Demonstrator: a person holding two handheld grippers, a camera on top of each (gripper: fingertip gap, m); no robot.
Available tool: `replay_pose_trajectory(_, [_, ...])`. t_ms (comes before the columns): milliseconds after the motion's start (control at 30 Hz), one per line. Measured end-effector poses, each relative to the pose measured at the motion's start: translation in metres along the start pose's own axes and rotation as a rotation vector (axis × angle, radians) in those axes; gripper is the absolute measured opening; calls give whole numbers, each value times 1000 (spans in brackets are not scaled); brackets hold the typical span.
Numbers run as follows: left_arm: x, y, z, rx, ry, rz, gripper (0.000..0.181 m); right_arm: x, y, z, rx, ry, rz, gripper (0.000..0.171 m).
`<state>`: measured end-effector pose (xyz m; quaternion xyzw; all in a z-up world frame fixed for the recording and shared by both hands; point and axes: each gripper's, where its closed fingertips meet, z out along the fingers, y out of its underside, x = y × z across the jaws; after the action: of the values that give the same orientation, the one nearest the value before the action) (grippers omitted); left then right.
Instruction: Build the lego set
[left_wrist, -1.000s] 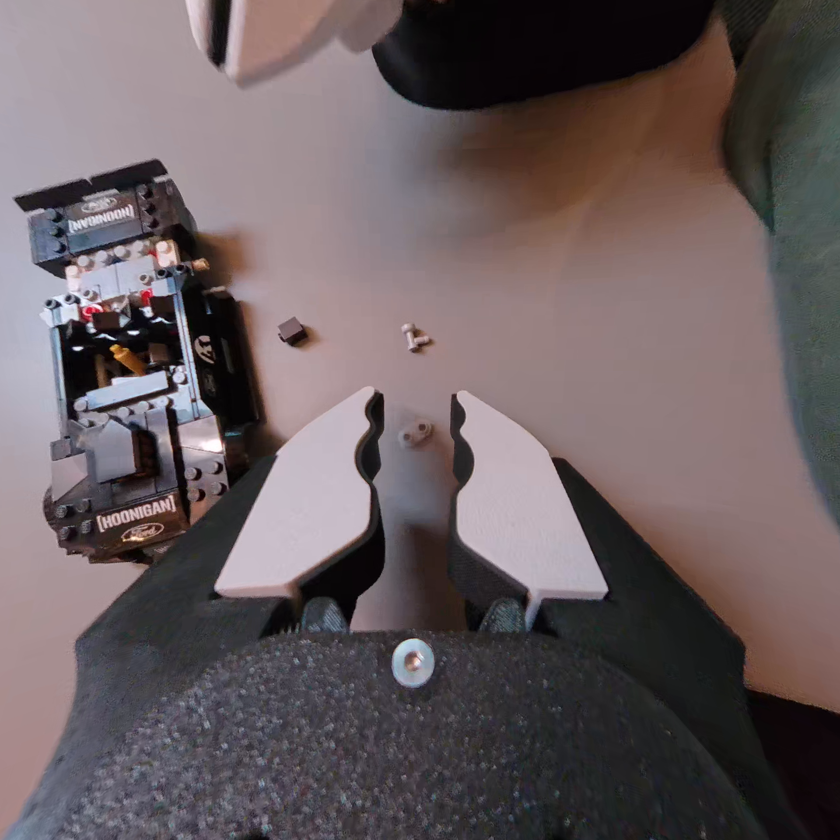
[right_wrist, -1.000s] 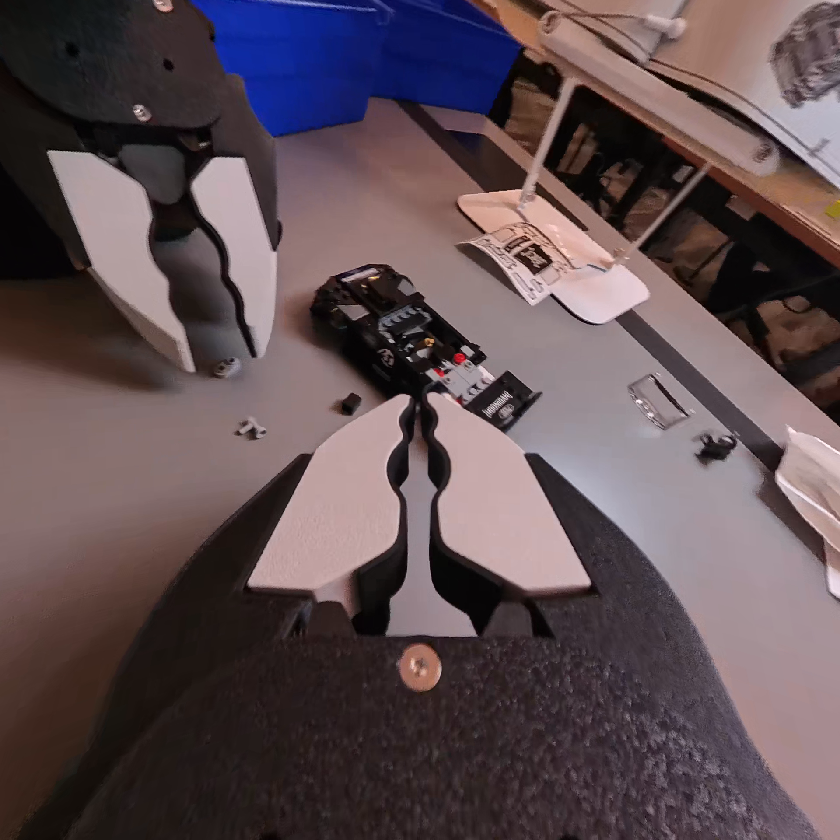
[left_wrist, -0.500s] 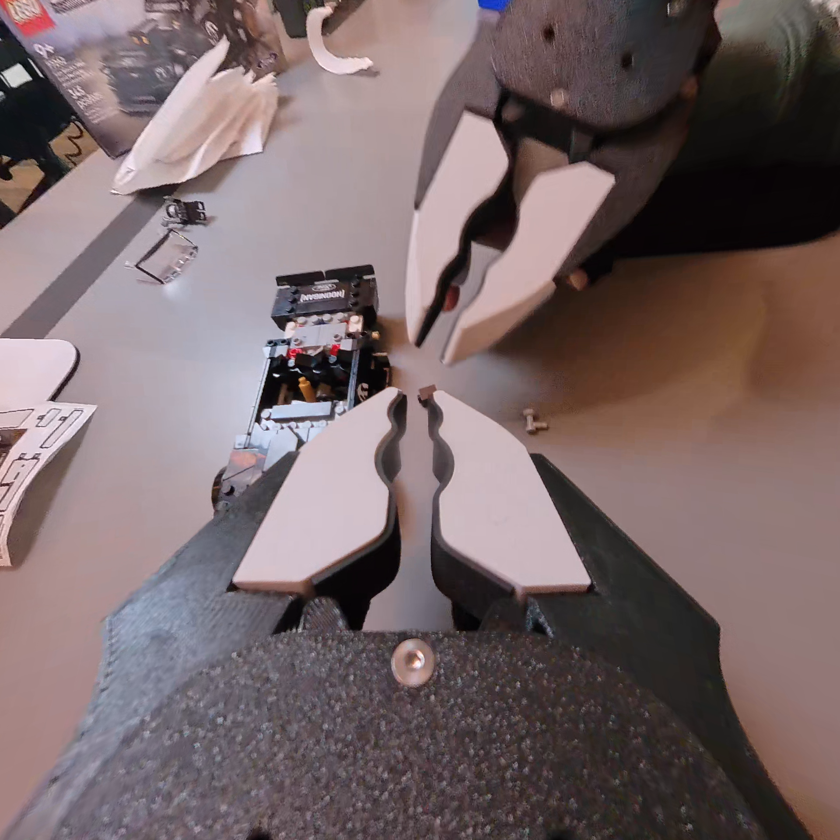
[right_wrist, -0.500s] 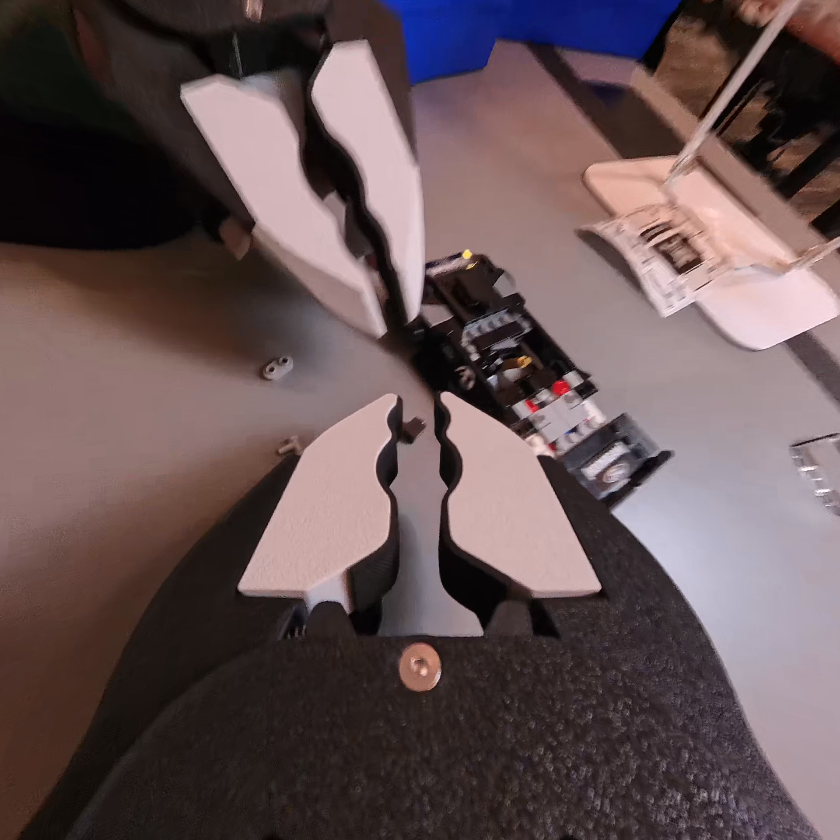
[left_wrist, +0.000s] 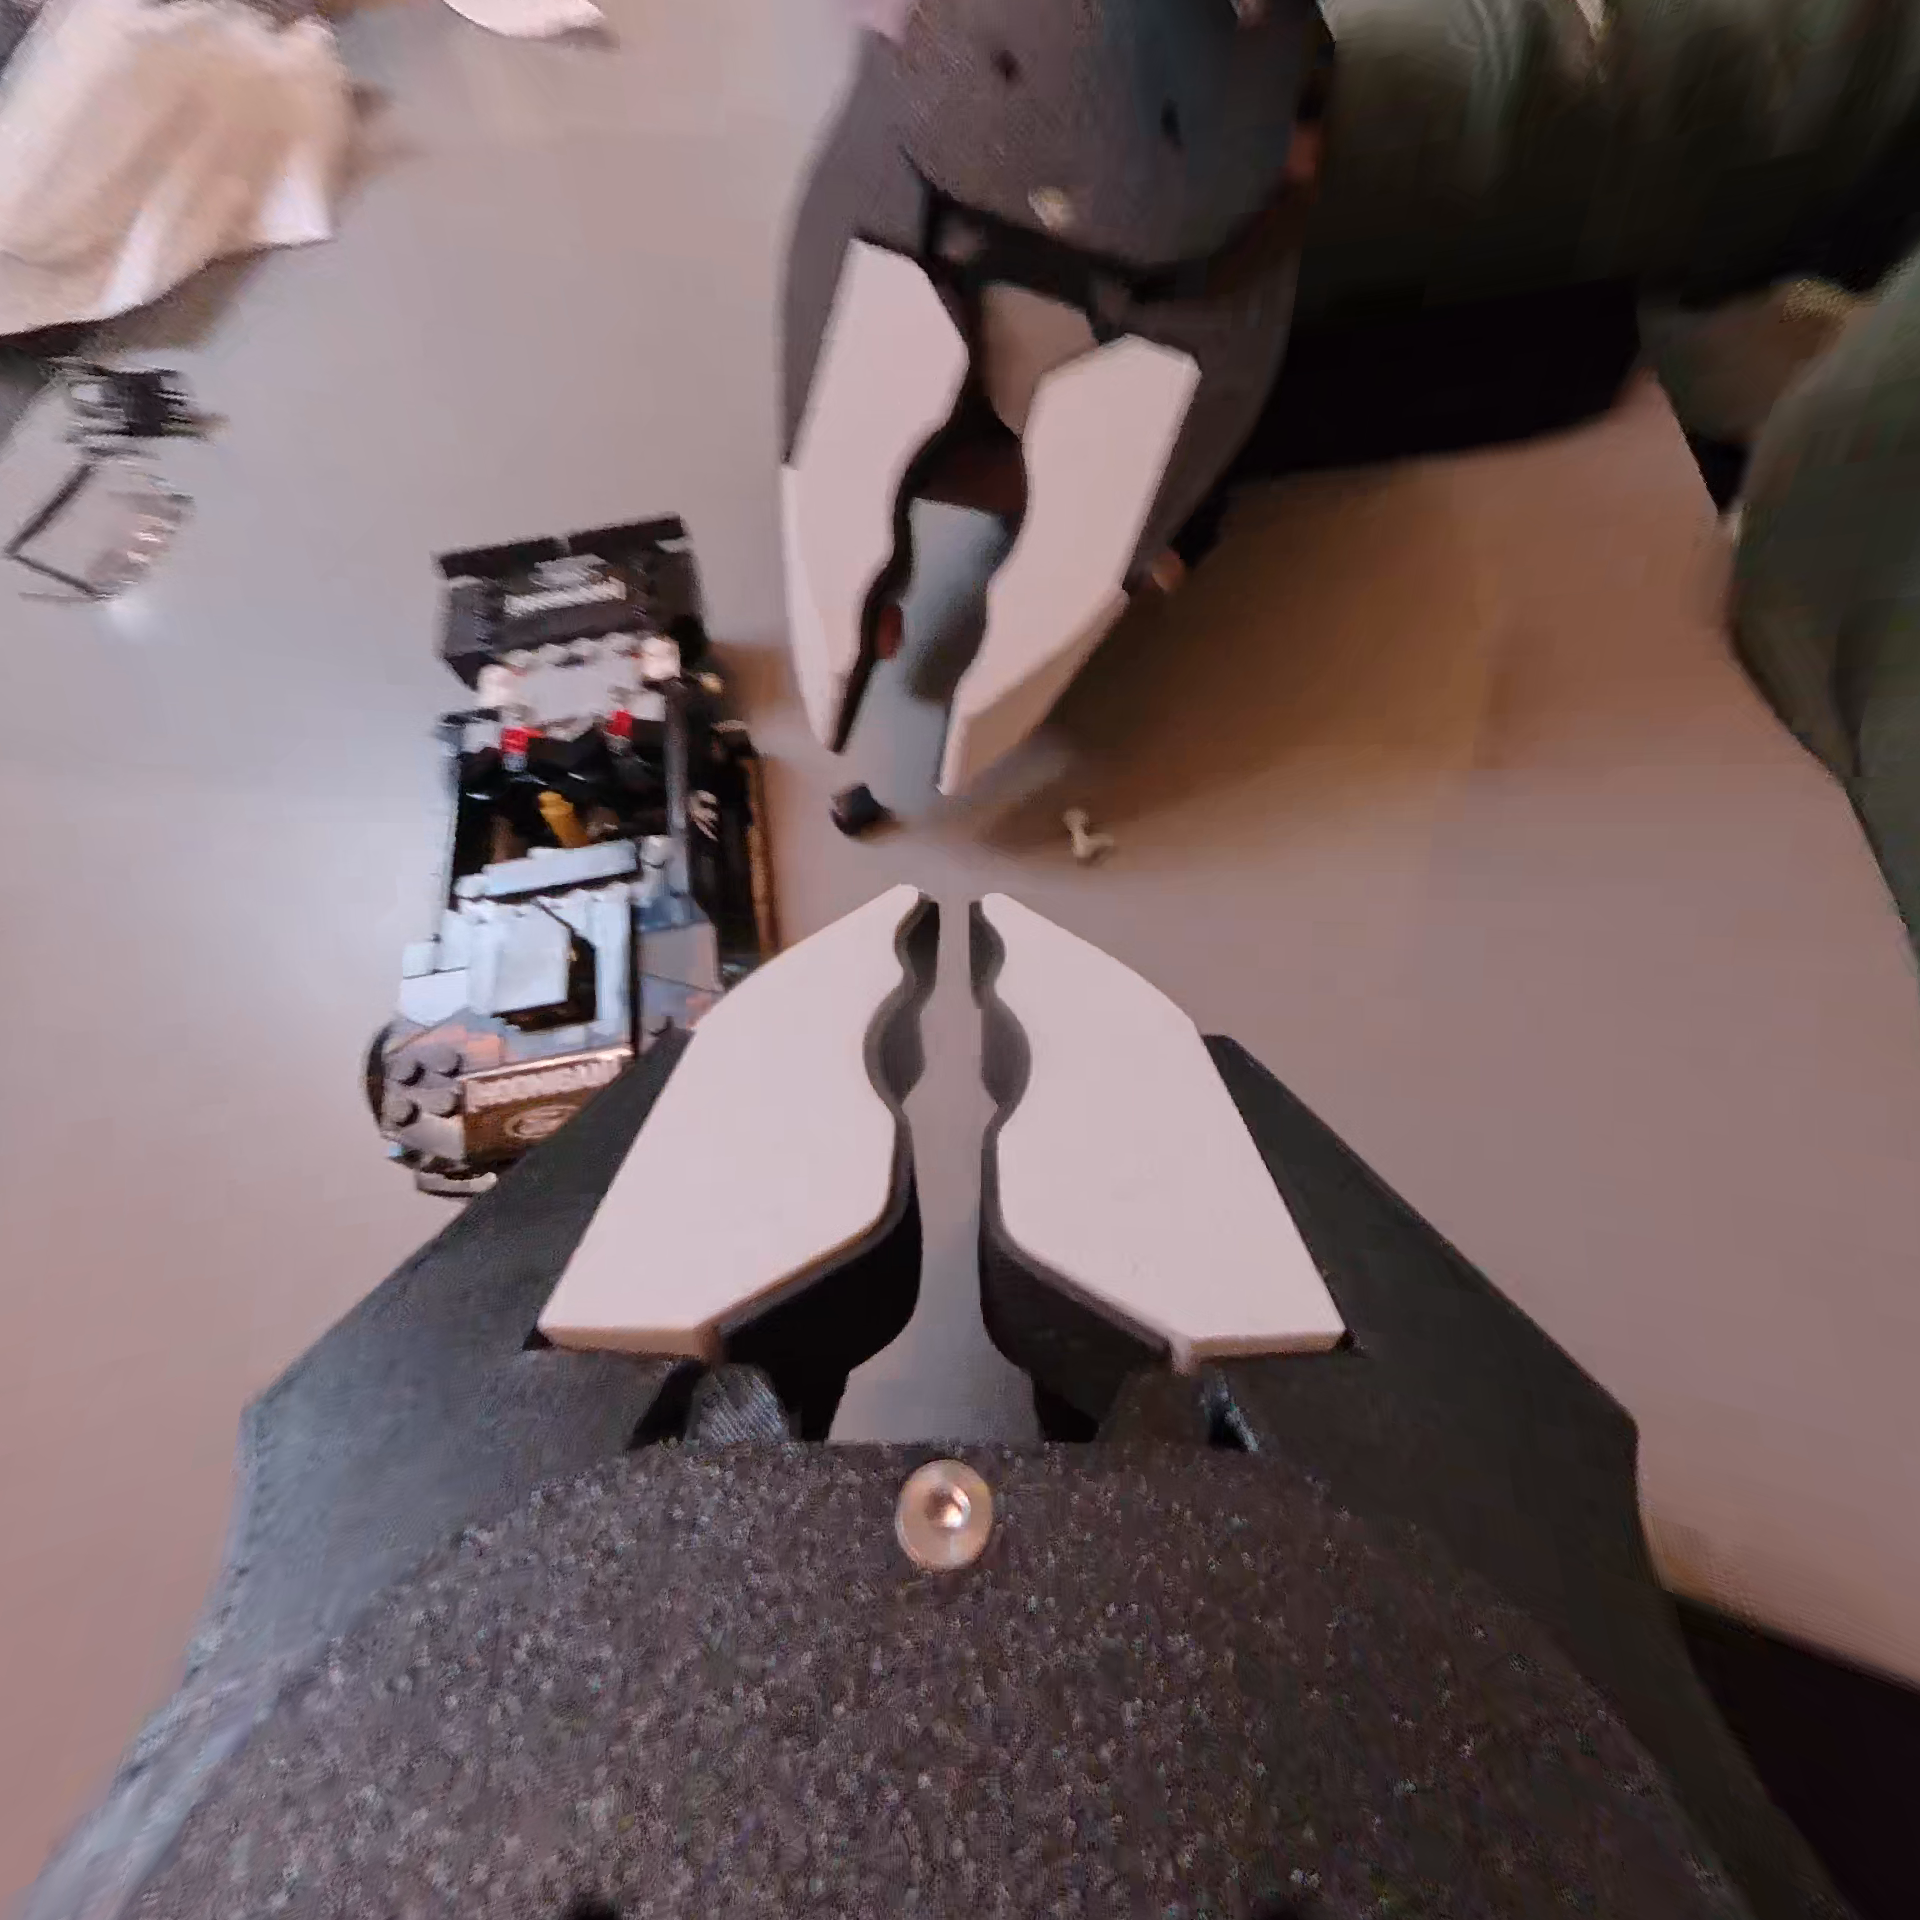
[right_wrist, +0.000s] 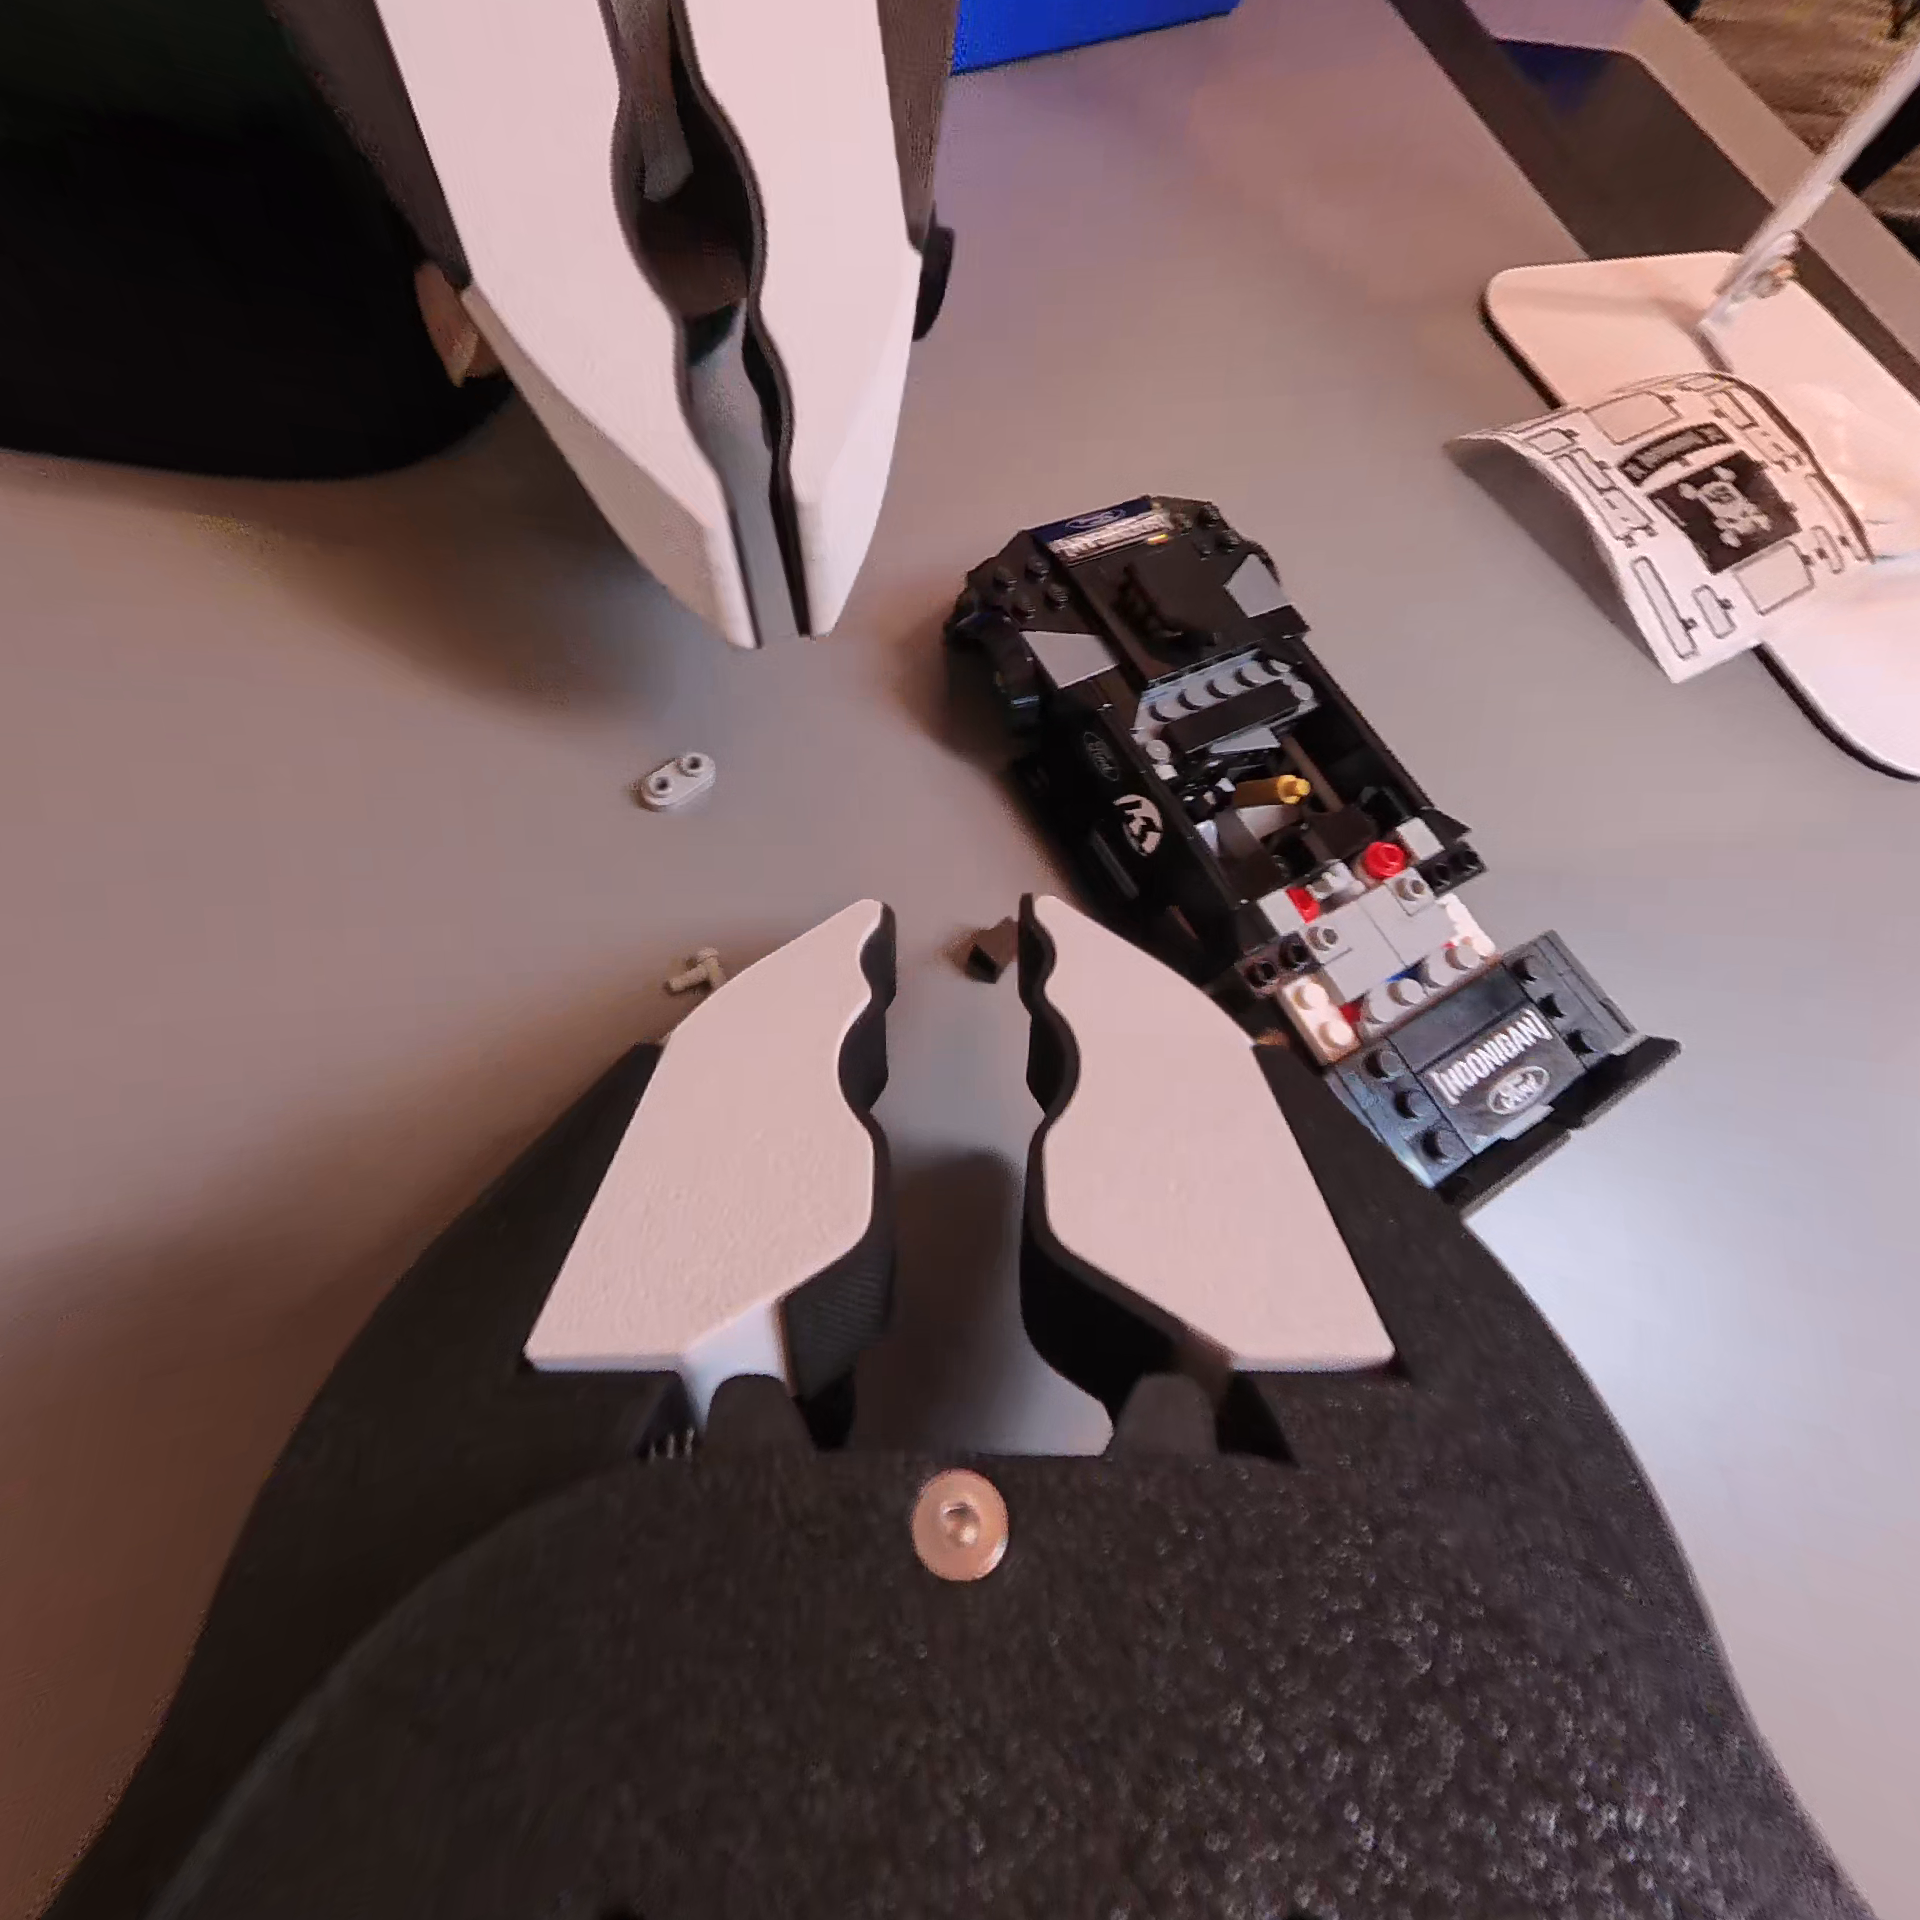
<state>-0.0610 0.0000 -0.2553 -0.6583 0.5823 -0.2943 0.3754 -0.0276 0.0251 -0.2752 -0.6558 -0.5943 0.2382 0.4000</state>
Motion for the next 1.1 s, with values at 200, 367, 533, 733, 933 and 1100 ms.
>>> replay_pose_trajectory(200, [22, 27, 12, -147, 105, 60, 29, -11, -3, -3, 28, -43, -61, 20])
replay_pose_trajectory(367, [32, 36, 17, -206, 157, 54, 27, -9, -5, -5, 44, -25, -55, 20])
replay_pose_trajectory(533, [37, 39, 14, -225, 186, 43, 19, -6, -7, -7, 54, 2, -62, 19])
replay_pose_trajectory(733, [34, 36, 18, -213, 161, 52, 11, -35, 3, -15, -62, -210, -75, 14])
replay_pose_trajectory(933, [33, 32, 25, -205, 131, 67, 9, -47, 12, -7, -145, -253, -118, 14])
replay_pose_trajectory(1100, [33, 28, 30, -200, 113, 67, 9, -47, 11, -4, -155, -245, -128, 13])
